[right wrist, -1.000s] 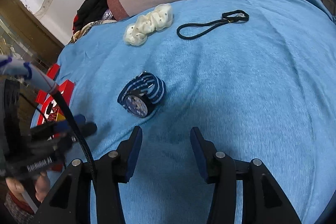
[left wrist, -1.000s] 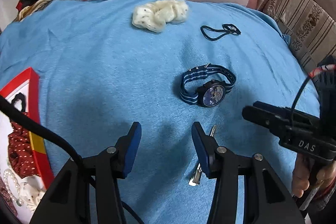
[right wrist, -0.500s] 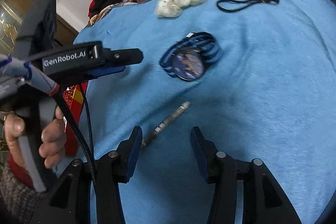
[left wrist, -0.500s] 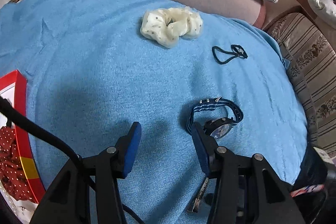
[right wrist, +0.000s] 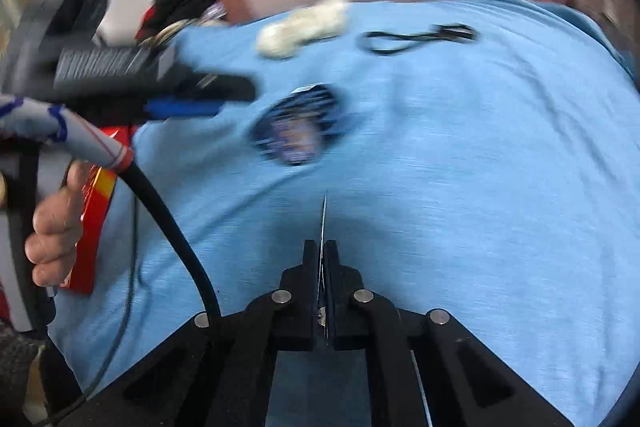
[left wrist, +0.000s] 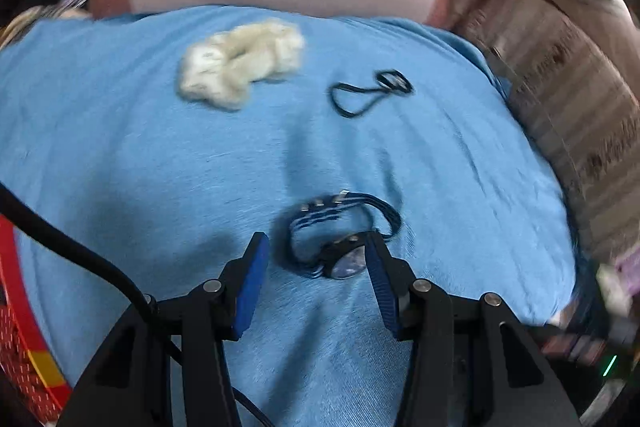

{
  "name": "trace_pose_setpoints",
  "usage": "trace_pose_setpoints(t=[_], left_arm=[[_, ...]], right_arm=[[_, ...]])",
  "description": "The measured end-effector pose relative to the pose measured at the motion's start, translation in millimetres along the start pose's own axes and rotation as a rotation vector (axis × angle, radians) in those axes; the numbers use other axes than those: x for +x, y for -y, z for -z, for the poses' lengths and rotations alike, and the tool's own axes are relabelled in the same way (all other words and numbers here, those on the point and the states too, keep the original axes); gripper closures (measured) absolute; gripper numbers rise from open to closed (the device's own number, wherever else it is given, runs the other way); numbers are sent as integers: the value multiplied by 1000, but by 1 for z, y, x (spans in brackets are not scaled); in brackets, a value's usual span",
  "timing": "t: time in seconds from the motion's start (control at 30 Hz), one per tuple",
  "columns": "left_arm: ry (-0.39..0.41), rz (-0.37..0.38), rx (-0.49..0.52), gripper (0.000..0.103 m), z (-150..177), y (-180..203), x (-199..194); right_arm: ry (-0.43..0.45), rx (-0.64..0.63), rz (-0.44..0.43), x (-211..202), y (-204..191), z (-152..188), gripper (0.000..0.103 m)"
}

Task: Organize jewelry
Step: 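Grasp the blue striped watch with the left tool while the right grasps the silver hair clip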

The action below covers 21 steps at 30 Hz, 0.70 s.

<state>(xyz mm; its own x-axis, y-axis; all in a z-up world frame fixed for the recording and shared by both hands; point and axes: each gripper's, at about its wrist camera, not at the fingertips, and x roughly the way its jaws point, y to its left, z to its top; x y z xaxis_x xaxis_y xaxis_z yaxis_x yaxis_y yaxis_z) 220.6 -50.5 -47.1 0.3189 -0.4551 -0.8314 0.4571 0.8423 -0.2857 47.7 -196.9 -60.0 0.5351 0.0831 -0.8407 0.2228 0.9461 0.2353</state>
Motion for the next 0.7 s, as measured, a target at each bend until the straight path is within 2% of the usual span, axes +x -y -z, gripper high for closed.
trace_pose_setpoints(t=[0.17, 0.3, 0.37, 0.4, 0.43, 0.5, 0.67, 0.7], left_arm=[[-52, 22, 147, 55, -1, 26, 25], [-67, -22, 259, 55, 3, 50, 36], [-63, -25, 267, 55, 4, 53, 36], [-60, -15, 262, 56, 4, 53, 35], [-59, -7, 258, 56, 4, 53, 34], [-68, 13, 253, 56, 5, 52, 35], [-75, 4, 240, 55, 7, 51, 44], [-75, 15, 223, 55, 6, 49, 44]], right_arm=[[9, 70, 46, -14, 47, -5, 100], [-4, 73, 19, -15, 59, -5, 99], [6, 75, 17, -17, 58, -2, 98], [2, 82, 11, -17, 56, 0, 86], [-2, 94, 7, -16, 57, -1, 65], [16, 119, 13, -16, 59, -2, 53], [4, 66, 60, -10, 49, 2, 53], [6, 46, 81, -9, 47, 3, 56]])
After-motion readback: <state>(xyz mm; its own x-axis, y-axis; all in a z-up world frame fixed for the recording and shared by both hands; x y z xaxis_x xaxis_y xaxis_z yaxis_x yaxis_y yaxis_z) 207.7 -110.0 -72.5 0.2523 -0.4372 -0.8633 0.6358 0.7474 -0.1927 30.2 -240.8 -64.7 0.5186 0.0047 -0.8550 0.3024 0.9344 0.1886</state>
